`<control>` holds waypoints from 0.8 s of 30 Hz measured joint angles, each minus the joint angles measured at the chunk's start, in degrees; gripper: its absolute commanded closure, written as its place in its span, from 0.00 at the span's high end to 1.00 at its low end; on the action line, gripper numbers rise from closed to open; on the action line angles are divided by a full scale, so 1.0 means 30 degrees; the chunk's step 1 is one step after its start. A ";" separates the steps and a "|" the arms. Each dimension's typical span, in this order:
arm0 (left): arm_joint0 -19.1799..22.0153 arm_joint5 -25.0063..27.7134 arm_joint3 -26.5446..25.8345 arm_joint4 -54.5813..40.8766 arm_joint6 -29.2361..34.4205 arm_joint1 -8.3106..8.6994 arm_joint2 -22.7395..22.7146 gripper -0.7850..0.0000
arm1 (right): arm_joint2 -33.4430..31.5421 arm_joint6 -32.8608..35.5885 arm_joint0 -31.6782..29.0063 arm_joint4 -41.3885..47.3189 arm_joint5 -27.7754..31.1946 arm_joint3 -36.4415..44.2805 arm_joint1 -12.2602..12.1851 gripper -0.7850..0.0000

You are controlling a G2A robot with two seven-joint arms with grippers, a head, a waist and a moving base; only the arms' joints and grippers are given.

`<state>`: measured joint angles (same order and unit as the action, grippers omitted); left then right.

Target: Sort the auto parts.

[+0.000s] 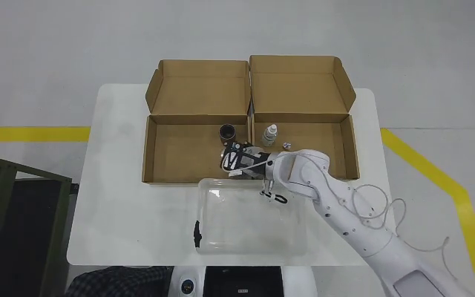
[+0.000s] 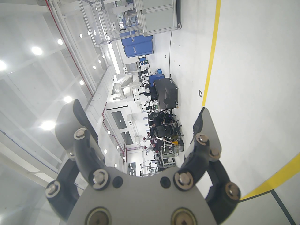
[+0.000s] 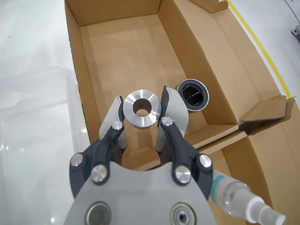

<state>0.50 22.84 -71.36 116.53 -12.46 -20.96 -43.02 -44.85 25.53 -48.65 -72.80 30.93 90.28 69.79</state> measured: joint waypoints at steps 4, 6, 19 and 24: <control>0.0000 0.0000 0.0000 0.0000 0.0000 0.0000 0.0000 1.00 | 0.0187 0.0462 0.0380 -0.0183 -0.0053 -0.0374 0.0153 0.00; 0.0000 0.0000 0.0000 0.0000 0.0000 0.0000 0.0000 1.00 | 0.0338 0.0758 0.0602 -0.0288 0.0026 -0.0593 0.0242 0.00; 0.0000 0.0000 0.0000 0.0000 0.0000 0.0000 0.0000 1.00 | 0.1342 0.1726 0.1384 -0.0866 0.0236 -0.1772 0.0807 0.11; 0.0000 0.0000 0.0000 0.0000 0.0000 0.0000 0.0000 1.00 | 0.1542 0.1998 0.1588 -0.1076 0.0302 -0.2075 0.0982 0.16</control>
<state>0.50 22.84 -71.36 116.53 -12.46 -20.96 -43.02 -40.23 31.52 -43.89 -76.02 31.84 84.05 72.74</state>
